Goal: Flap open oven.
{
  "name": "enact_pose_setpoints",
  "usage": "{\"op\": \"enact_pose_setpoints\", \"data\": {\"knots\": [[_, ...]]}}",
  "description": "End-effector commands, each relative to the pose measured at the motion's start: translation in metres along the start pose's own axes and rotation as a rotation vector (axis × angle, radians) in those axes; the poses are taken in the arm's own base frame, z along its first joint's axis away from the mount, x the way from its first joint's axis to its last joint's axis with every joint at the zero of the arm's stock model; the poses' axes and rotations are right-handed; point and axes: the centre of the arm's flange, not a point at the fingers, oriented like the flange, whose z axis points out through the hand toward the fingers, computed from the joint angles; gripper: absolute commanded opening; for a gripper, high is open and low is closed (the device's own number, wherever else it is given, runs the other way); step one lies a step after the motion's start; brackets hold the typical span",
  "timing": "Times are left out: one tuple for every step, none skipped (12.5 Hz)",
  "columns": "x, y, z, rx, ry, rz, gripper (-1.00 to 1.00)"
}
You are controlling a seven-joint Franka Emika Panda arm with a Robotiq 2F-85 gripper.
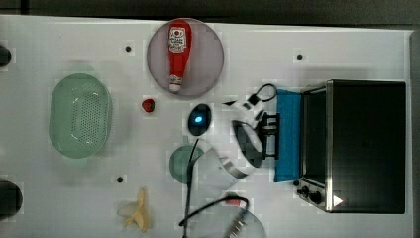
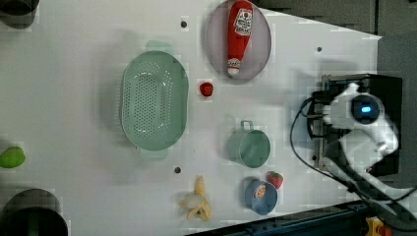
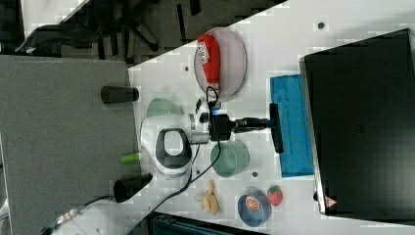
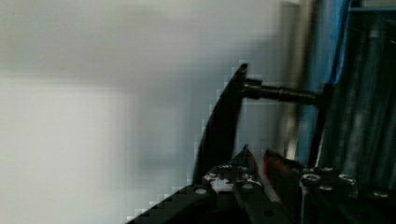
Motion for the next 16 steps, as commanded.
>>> {"op": "enact_pose_setpoints", "data": {"knots": [[-0.003,-0.042,0.015,-0.044,-0.015,0.136,-0.65],[-0.002,-0.053,0.019,-0.051,-0.017,0.166,-0.65],[-0.001,-0.061,0.023,-0.058,-0.02,0.193,-0.65],[-0.001,-0.068,0.026,-0.064,-0.024,0.206,-0.65],[-0.001,-0.073,0.03,-0.066,-0.028,0.201,-0.65],[-0.002,-0.076,0.031,-0.067,-0.03,0.195,-0.65],[-0.002,-0.077,0.032,-0.065,-0.029,0.193,-0.65],[-0.002,-0.076,0.033,-0.066,-0.031,0.194,-0.65],[0.003,-0.076,0.026,-0.05,-0.011,0.204,-0.65],[0.01,-0.07,0.014,-0.029,0.015,0.23,-0.65],[0.017,-0.061,-0.002,-0.002,0.039,0.27,-0.65],[0.021,-0.049,-0.02,0.036,0.047,0.336,-0.65],[0.025,-0.034,-0.042,0.092,0.045,0.427,-0.65],[0.028,-0.017,-0.065,0.162,0.038,0.531,-0.65],[0.028,-0.001,-0.087,0.231,0.026,0.626,-0.65],[0.026,0.015,-0.108,0.288,0.008,0.702,-0.65]]}}
